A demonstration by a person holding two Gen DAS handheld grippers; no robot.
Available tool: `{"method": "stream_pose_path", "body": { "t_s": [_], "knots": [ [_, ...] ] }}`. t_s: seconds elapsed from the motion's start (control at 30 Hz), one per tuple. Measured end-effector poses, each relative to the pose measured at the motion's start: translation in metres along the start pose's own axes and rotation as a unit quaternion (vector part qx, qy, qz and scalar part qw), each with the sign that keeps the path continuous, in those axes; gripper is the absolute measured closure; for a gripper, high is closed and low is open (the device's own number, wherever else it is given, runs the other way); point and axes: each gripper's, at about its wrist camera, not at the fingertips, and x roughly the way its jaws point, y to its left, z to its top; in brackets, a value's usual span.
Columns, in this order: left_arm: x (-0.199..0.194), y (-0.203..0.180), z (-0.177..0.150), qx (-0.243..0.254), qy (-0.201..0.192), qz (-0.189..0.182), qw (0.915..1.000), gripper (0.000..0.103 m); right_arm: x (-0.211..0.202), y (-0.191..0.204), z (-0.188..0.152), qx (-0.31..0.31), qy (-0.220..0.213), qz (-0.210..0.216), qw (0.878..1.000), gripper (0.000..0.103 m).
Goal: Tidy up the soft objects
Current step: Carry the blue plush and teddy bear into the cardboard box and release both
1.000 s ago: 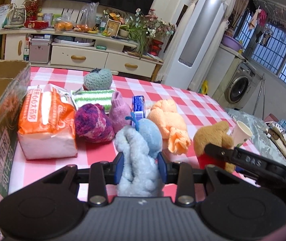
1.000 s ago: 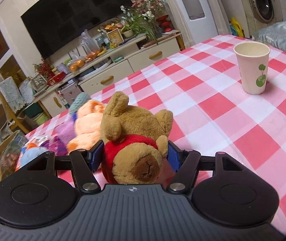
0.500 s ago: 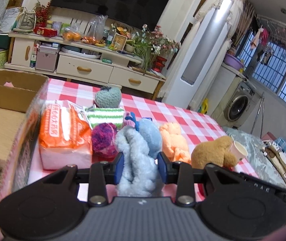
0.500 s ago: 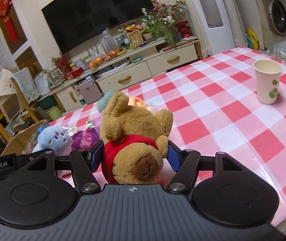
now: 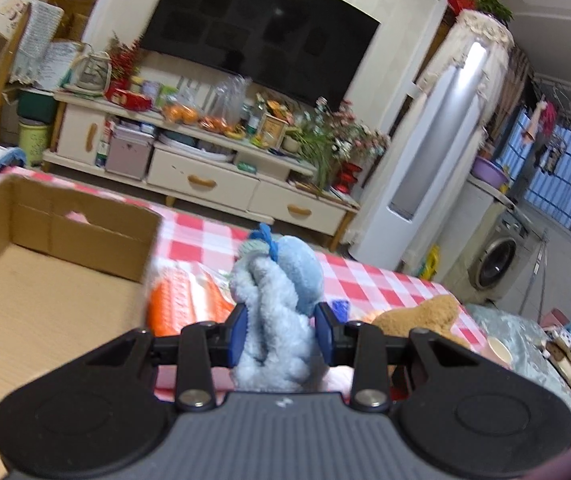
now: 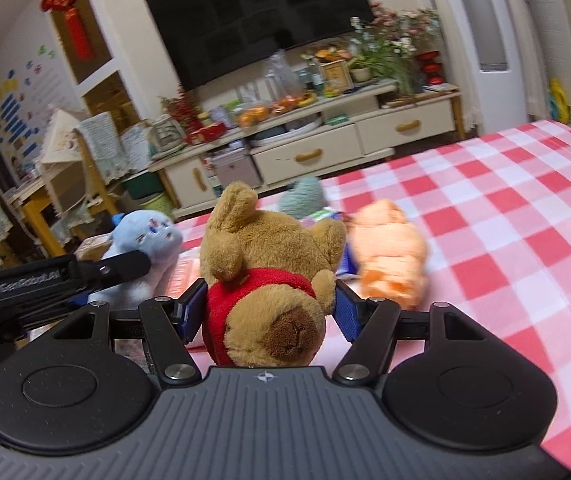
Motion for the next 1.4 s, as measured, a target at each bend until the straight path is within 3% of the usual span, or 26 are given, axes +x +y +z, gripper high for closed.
{"method": "stream_pose_path", "body": {
  "t_s": [0.43,1.07,1.2,1.23,1.33,1.4],
  "knots": [
    [-0.015,0.047,0.026,-0.017,-0.042,0.113,0.9926,0.068,0.04,0.051,0.018,-0.045,0.002,0.073,0.996,0.022],
    [-0.016,0.095,0.041,-0.023,-0.029,0.242,0.9696,0.067,0.097,0.087,0.014,-0.097,0.045,0.119,0.987,0.02],
    [-0.016,0.1,0.043,-0.021,-0.025,0.27,0.9623,0.062,0.109,0.091,0.012,-0.108,0.06,0.117,0.985,0.012],
    [-0.016,0.099,0.043,-0.02,-0.026,0.278,0.9601,0.06,0.11,0.09,0.011,-0.109,0.063,0.117,0.985,0.005],
    [-0.017,0.098,0.045,-0.011,-0.028,0.295,0.955,0.044,0.108,0.089,0.014,-0.104,0.061,0.116,0.986,0.003],
    [-0.018,0.096,0.045,-0.009,-0.032,0.299,0.9537,0.039,0.102,0.086,0.015,-0.102,0.056,0.111,0.987,0.003]
  ]
}}
